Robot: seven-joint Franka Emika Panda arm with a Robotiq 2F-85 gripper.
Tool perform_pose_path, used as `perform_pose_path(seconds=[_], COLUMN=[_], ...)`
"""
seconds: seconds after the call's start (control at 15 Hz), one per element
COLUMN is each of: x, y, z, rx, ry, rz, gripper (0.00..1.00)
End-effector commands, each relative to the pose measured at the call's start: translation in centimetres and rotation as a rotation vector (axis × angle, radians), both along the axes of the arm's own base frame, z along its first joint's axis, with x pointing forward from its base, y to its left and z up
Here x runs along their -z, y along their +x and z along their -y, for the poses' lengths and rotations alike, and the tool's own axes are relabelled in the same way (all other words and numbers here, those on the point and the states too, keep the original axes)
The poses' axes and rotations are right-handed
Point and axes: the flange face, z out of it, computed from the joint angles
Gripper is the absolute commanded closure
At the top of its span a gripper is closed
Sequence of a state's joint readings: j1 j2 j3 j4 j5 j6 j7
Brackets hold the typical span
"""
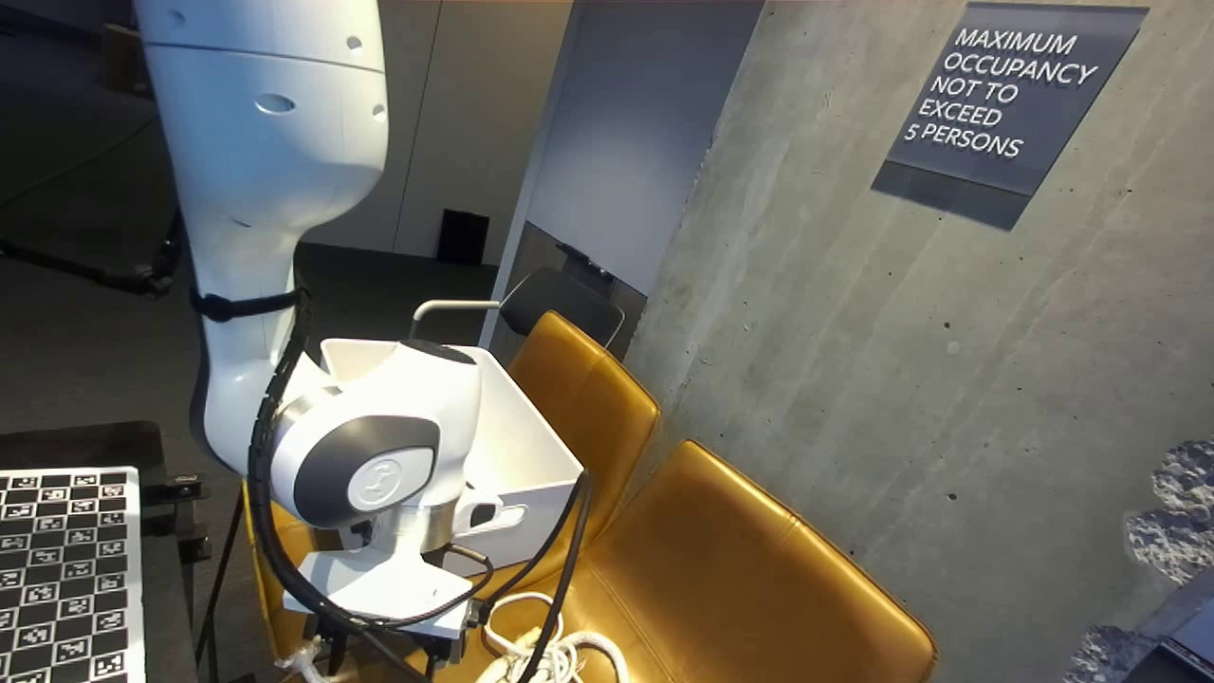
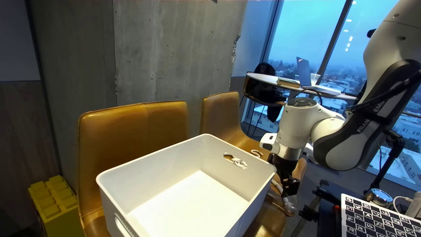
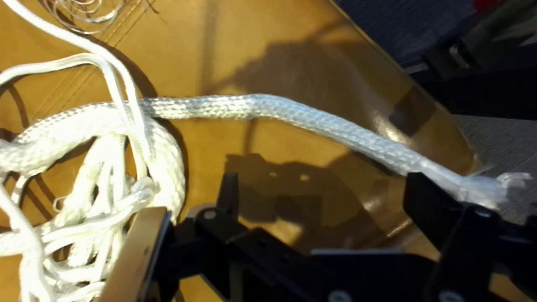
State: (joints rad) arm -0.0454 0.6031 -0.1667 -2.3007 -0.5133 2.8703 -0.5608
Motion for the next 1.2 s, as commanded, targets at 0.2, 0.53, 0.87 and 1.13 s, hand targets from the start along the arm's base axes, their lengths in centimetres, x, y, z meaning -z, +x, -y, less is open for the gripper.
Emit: perform_pose_path(seconds=[0.2,0.53,0.87,1.13], x=[-3.8,-2.2,0.2,2.0], y=[0.7,1.1,-0.3,-3.5], z=[3.4,6.6,5.6,3.8], rx=[-0.09,0.116,0.313,0.482], ry=[0.019,0.031,0.068,0.044], rz=[0.024,0.189,0.383,0.529], gripper=[0.0,0.0,0.0,0.0])
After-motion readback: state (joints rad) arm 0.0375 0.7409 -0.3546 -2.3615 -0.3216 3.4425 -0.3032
